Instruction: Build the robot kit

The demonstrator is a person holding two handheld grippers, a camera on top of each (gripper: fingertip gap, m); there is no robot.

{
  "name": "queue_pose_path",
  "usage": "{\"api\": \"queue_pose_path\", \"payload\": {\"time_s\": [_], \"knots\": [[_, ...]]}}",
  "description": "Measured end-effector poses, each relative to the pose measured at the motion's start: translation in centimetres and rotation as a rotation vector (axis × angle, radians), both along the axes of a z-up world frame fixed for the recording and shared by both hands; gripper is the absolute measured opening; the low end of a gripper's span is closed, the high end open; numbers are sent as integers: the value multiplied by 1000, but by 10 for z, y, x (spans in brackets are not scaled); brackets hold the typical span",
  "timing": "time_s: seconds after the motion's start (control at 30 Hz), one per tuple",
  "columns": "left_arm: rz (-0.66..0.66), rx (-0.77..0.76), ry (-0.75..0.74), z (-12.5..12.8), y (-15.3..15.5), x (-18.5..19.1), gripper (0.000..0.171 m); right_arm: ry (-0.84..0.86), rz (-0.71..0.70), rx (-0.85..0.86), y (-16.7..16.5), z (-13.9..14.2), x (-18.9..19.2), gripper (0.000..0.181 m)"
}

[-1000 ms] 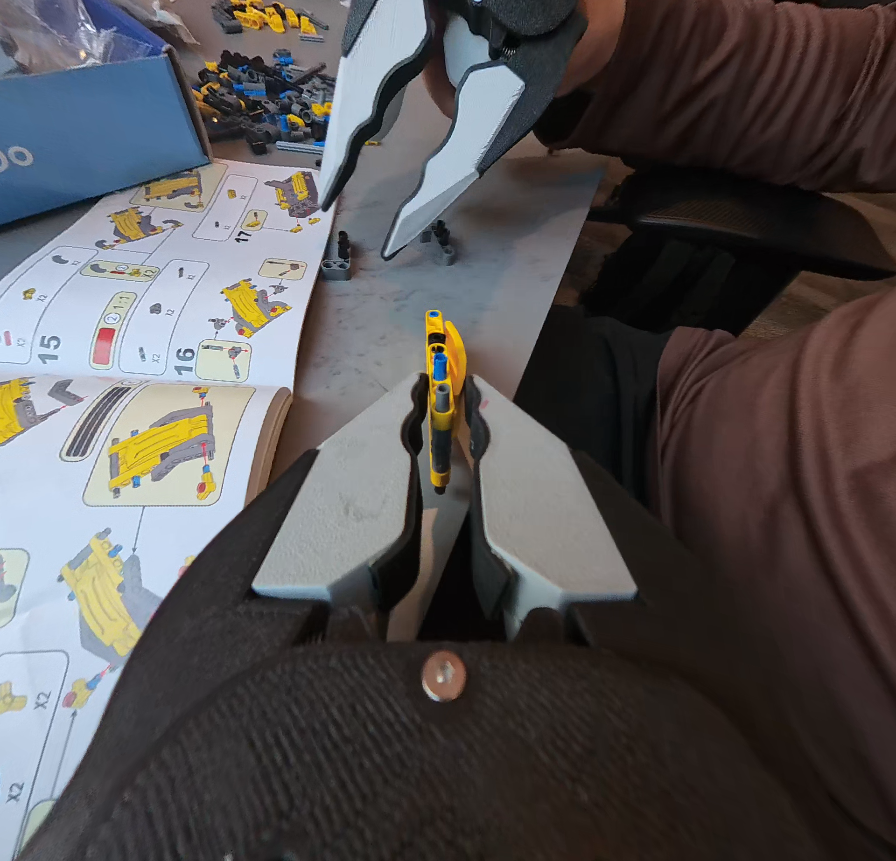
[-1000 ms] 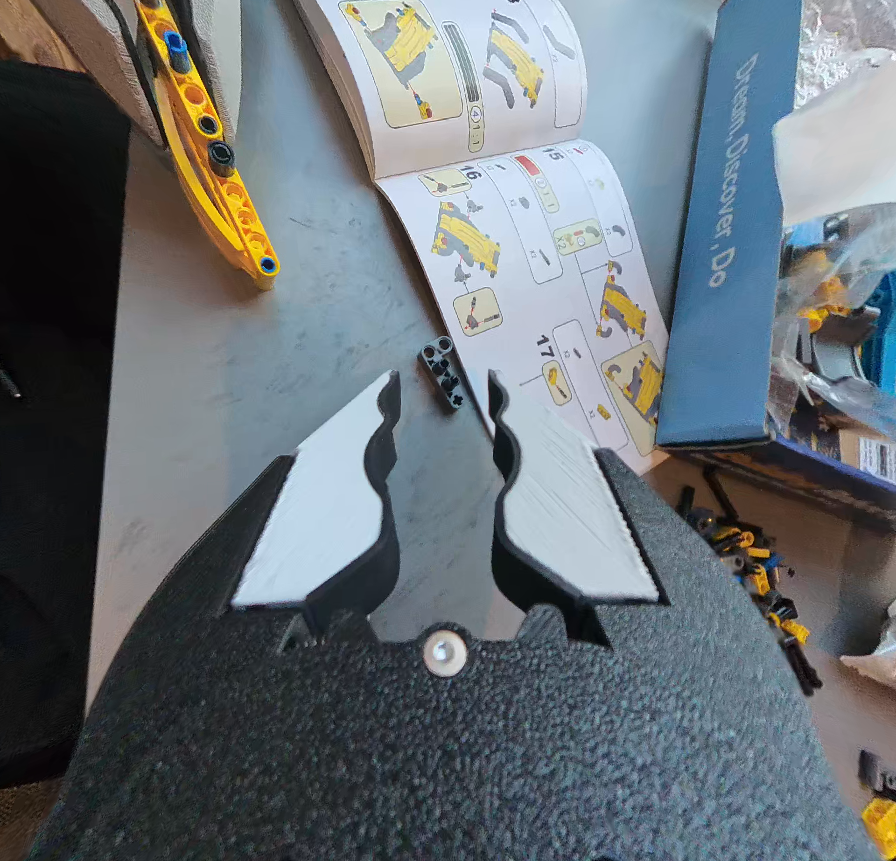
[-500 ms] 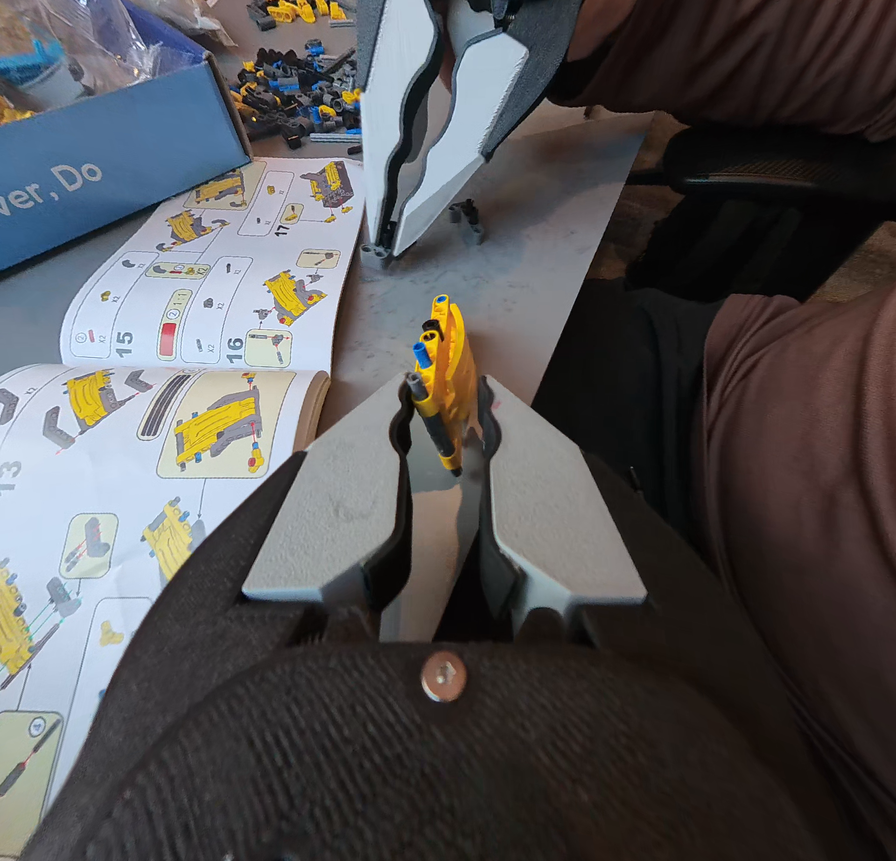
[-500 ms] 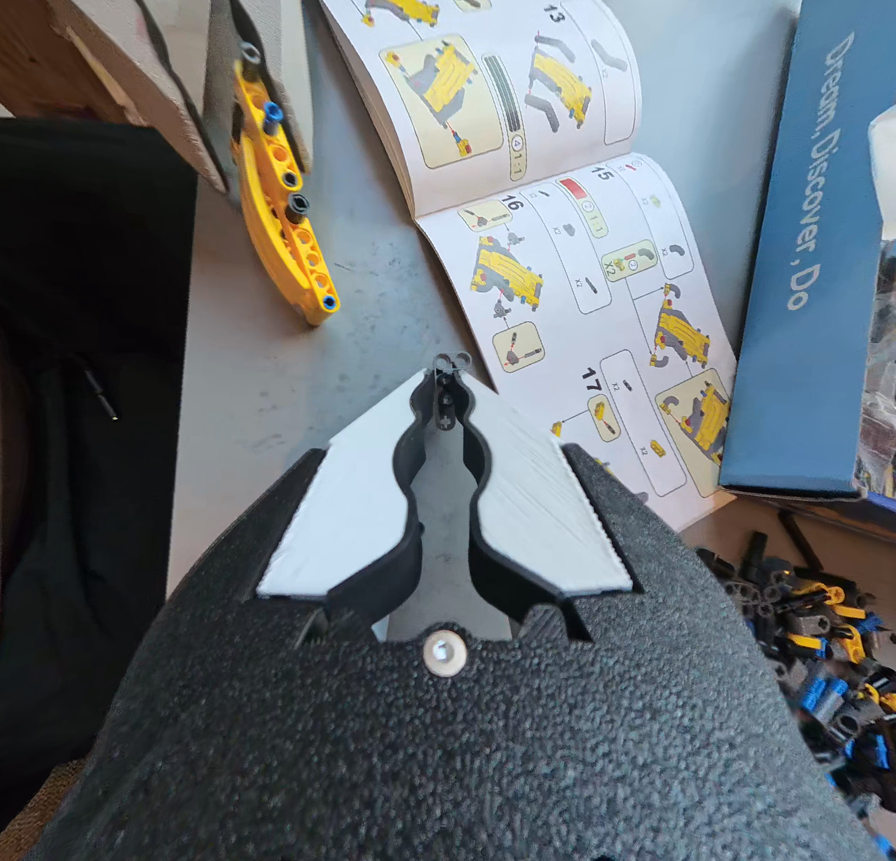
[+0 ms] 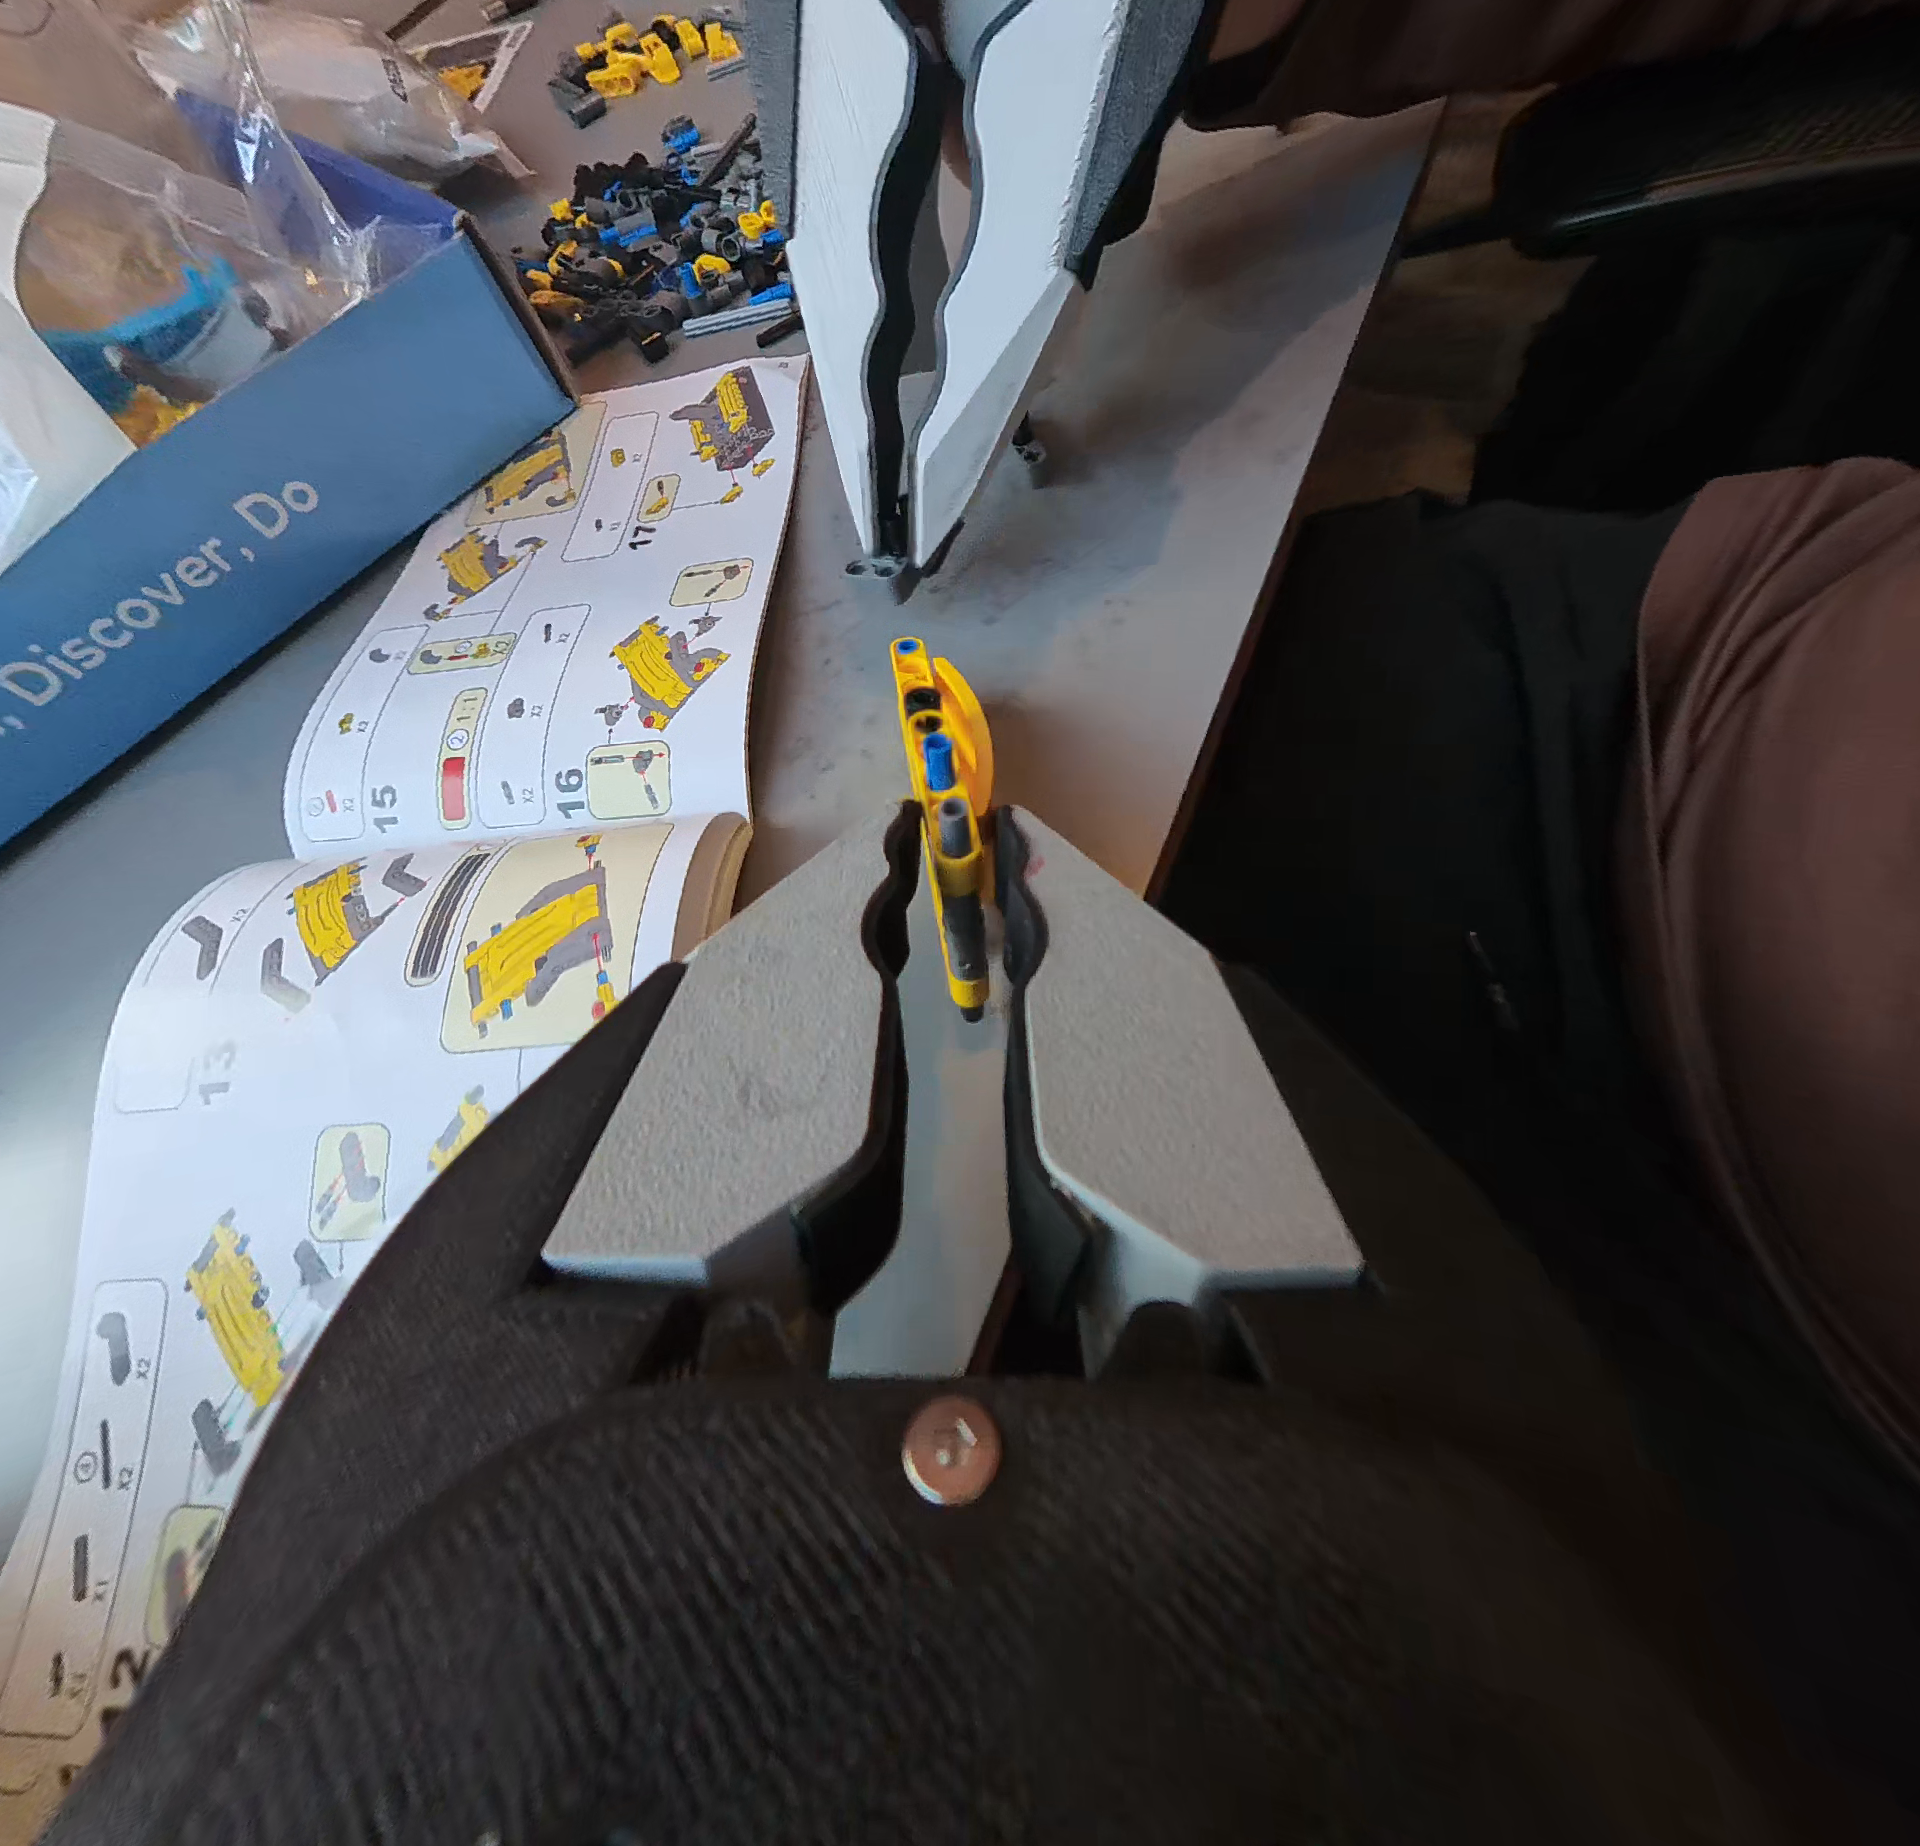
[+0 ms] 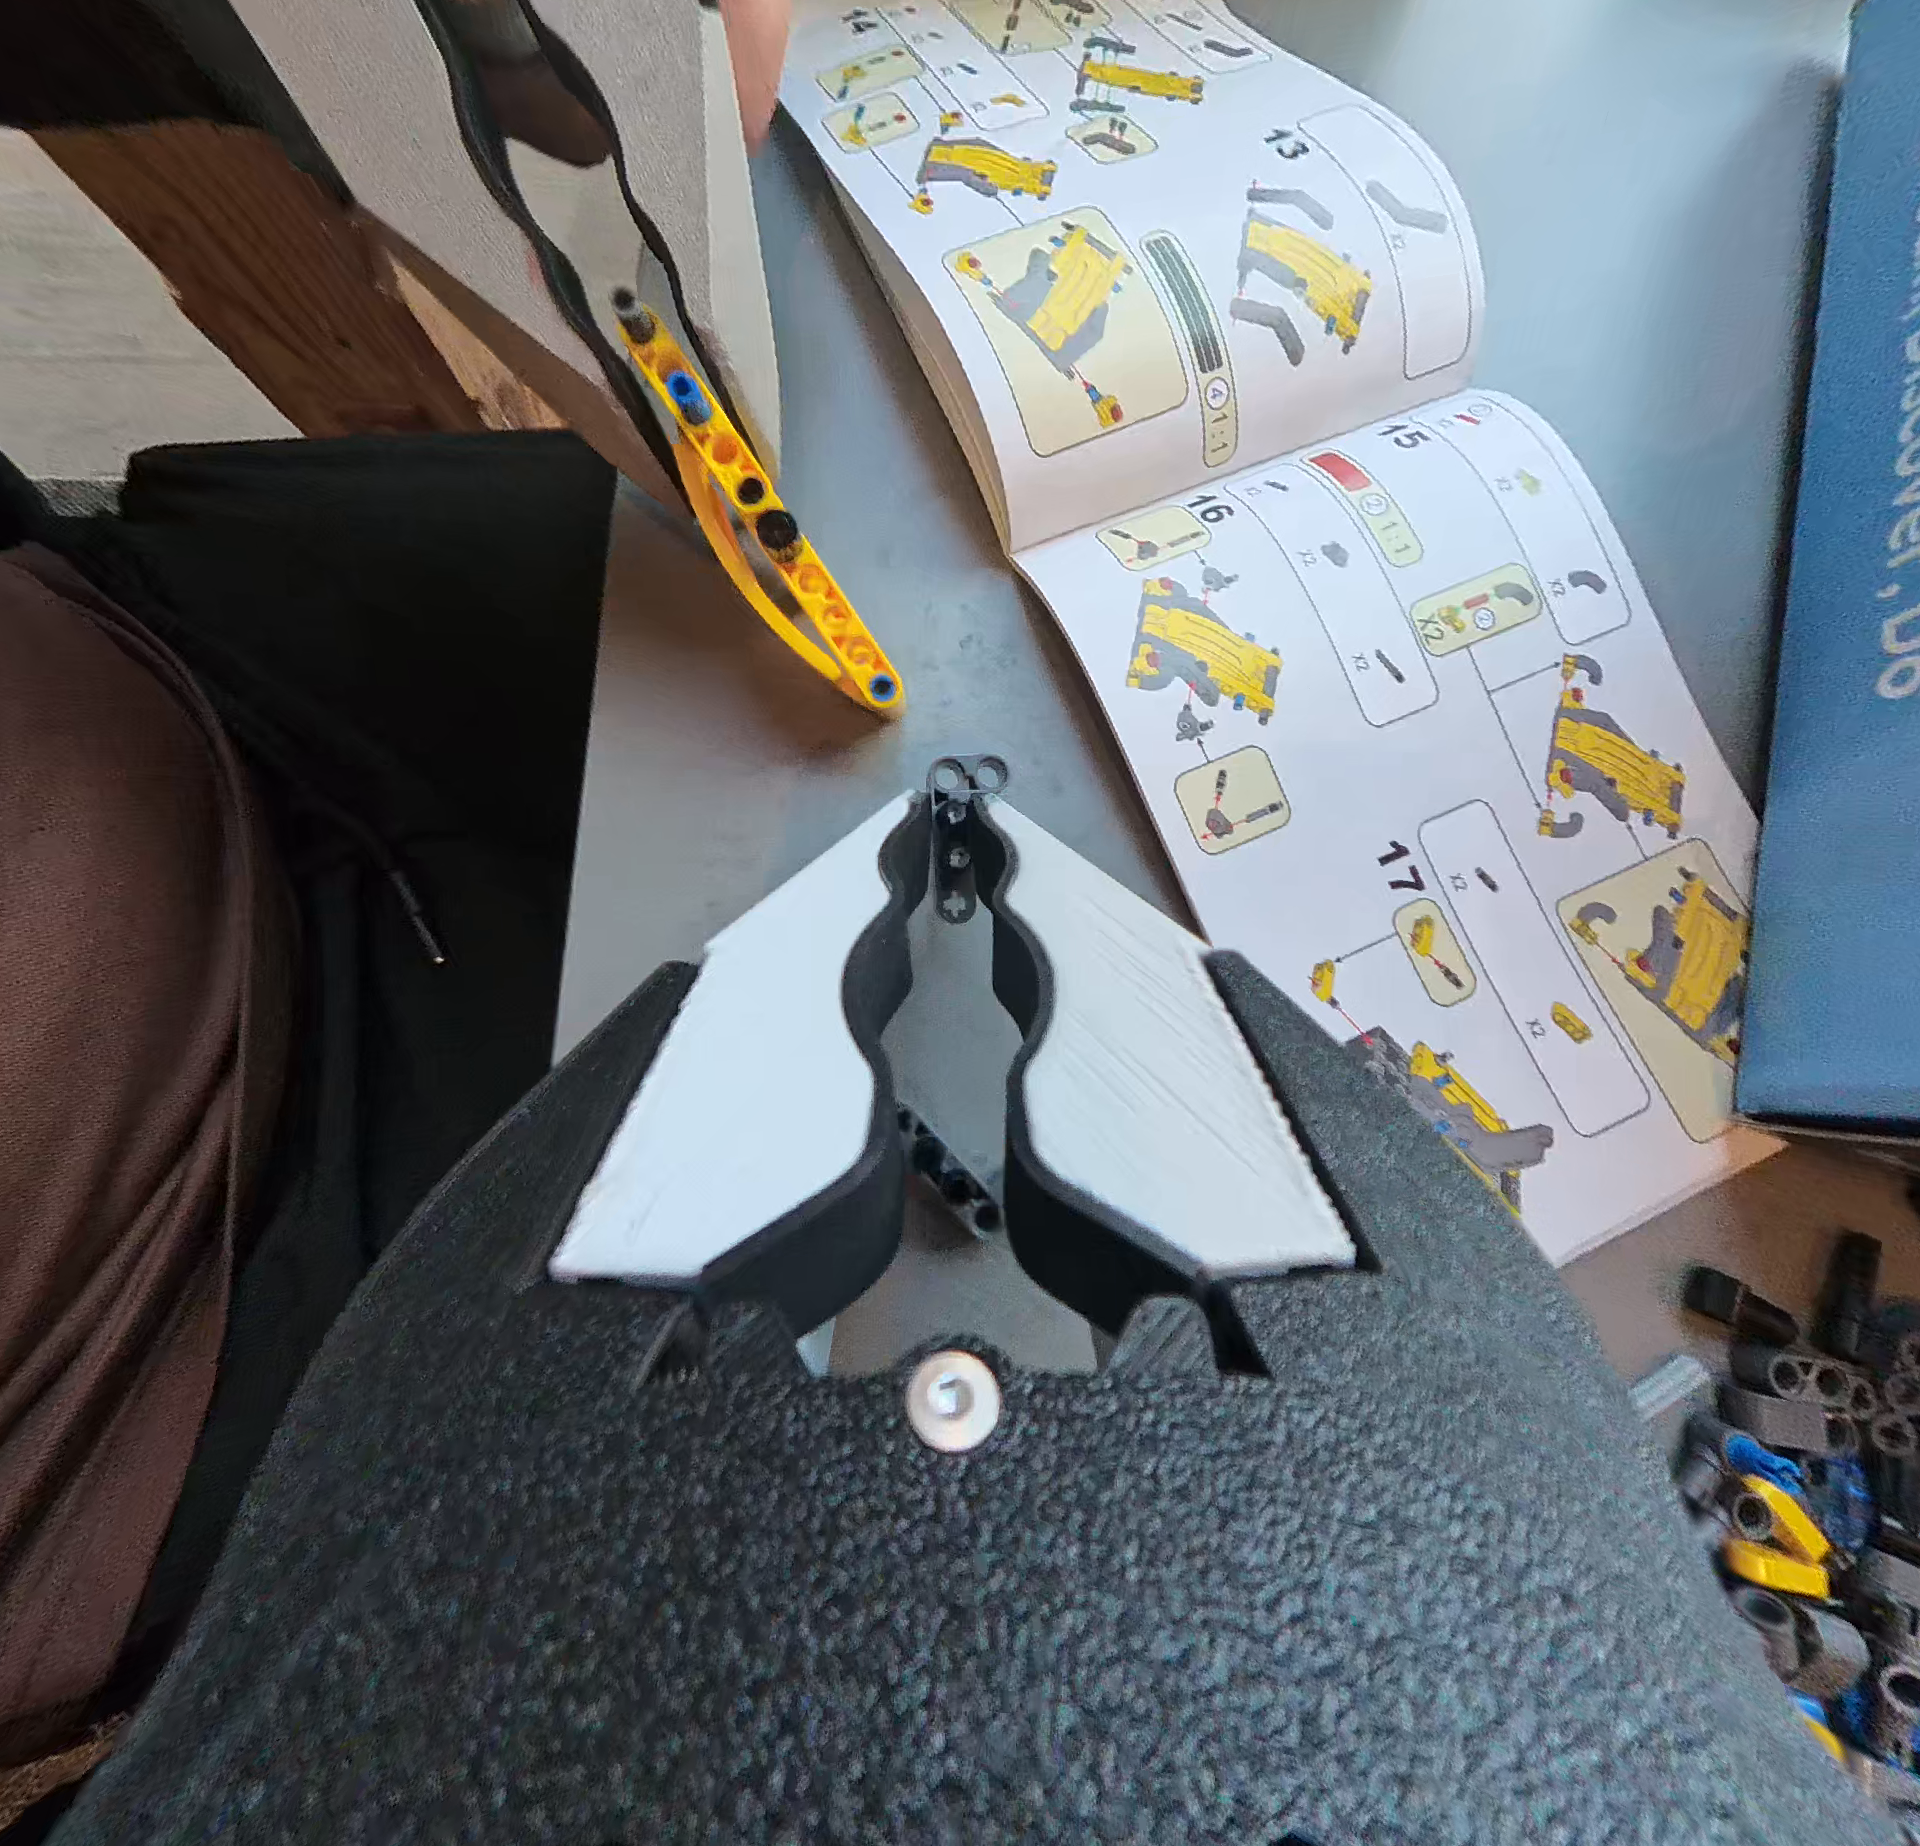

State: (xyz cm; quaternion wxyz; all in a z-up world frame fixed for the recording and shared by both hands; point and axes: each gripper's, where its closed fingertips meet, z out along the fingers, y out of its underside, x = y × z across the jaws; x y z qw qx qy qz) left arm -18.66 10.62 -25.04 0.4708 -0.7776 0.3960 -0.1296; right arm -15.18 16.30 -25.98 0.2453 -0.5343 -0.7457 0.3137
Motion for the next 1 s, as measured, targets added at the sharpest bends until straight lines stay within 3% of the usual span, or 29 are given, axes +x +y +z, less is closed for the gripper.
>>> {"api": "queue_pose_path", "payload": {"time_s": [0.33, 0.57, 0.63, 0.8, 1.0], "knots": [[-53, 186, 228, -11, 1, 1, 10, 15, 20, -368, -22, 23, 0, 7], [-96, 208, 236, -12, -5, 3, 9, 31, 97, -651, -42, 49, 5, 6], [-86, 211, 255, -12, -3, 2, 9, 3, 85, -662, -41, 44, 6, 6], [-101, 350, 478, -18, -1, -1, 13, -29, 55, -620, -35, 32, 6, 6], [-120, 375, 510, -18, -4, -4, 18, -35, 42, -570, -31, 26, 8, 6]]}}
